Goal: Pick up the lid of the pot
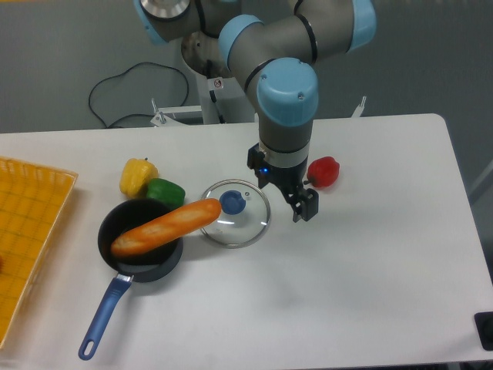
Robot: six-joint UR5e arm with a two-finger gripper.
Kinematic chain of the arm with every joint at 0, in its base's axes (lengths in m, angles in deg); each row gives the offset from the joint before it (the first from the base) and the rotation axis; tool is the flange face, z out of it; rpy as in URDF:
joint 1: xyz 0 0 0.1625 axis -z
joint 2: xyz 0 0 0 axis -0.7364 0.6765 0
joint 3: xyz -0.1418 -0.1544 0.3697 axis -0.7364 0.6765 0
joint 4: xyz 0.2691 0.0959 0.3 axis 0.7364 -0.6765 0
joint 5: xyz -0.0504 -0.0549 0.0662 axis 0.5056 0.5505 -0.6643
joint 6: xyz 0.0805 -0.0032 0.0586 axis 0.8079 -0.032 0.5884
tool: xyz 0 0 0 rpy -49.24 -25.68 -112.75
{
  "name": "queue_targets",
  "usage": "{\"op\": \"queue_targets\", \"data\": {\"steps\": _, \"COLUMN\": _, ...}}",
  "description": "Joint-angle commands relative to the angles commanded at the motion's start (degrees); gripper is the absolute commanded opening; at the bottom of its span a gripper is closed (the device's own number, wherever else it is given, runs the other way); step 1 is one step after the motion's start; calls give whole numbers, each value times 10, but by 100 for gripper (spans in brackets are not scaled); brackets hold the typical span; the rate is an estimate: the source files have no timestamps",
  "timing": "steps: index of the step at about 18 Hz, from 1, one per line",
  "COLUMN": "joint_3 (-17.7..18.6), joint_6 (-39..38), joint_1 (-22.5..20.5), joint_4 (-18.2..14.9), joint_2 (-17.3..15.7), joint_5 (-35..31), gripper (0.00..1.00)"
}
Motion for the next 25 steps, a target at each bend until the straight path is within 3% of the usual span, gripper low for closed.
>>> {"op": "queue_targets", "data": {"steps": 6, "joint_3": 11, "joint_6": 13, "joint_1": 3, "joint_4": -2, "joint_2": 3, "joint_5": 0, "gripper": 100}}
{"op": "queue_targets", "data": {"steps": 12, "joint_3": 75, "joint_6": 10, "joint_1": -1, "joint_4": 44, "joint_2": -4, "joint_5": 4, "gripper": 100}}
{"op": "queue_targets", "data": {"steps": 19, "joint_3": 105, "joint_6": 7, "joint_1": 2, "joint_4": 54, "joint_2": -4, "joint_5": 4, "gripper": 100}}
{"op": "queue_targets", "data": {"steps": 25, "joint_3": 158, "joint_6": 11, "joint_1": 7, "joint_4": 112, "joint_2": -4, "joint_5": 1, "gripper": 100}}
